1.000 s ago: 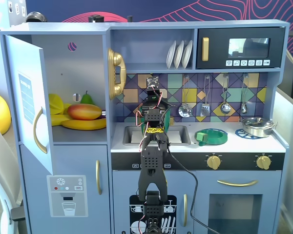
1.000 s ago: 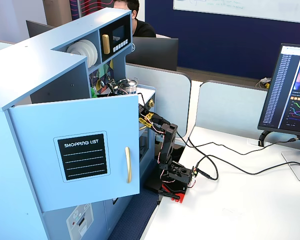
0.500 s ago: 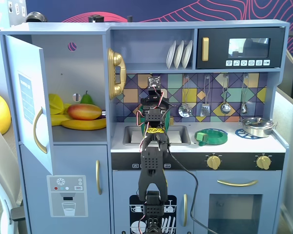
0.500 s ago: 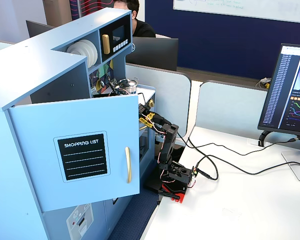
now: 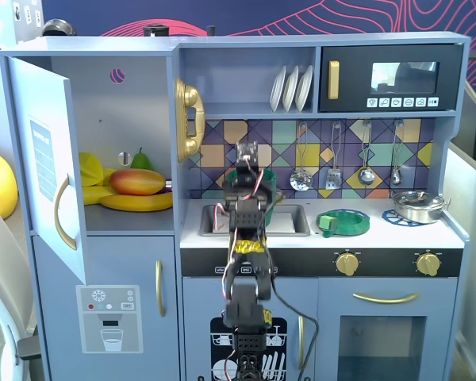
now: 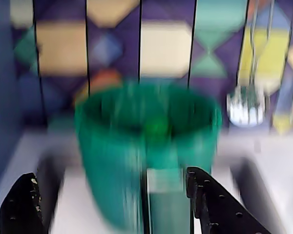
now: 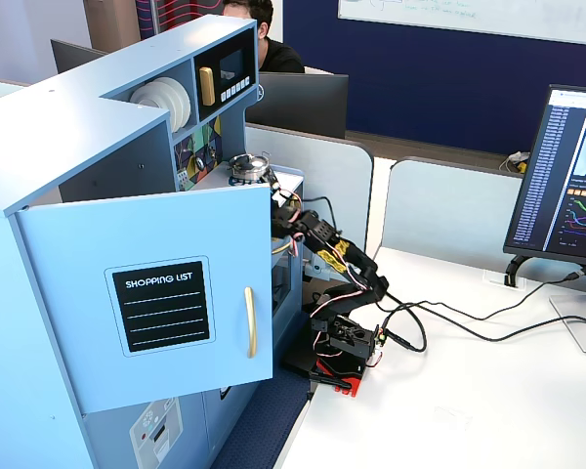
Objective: Pick up the green pineapple from the left cabinet and place it in the green recipient
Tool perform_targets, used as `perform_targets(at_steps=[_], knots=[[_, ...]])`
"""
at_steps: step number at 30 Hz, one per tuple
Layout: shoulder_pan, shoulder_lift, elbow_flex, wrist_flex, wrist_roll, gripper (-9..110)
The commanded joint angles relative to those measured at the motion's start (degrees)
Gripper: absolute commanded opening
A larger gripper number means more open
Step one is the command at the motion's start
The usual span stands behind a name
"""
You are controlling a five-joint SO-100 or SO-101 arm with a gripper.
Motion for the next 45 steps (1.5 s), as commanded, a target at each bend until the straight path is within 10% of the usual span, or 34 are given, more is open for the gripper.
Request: perform_targets(at_steps=[1, 23, 45], knots=[[-0.6, 10.1, 7.3, 4.8, 0.8, 31], [-0.9, 36.3, 51.0, 29.4, 9.1, 28], [-2.2, 36.3, 59.3, 53.8, 14.3, 4]])
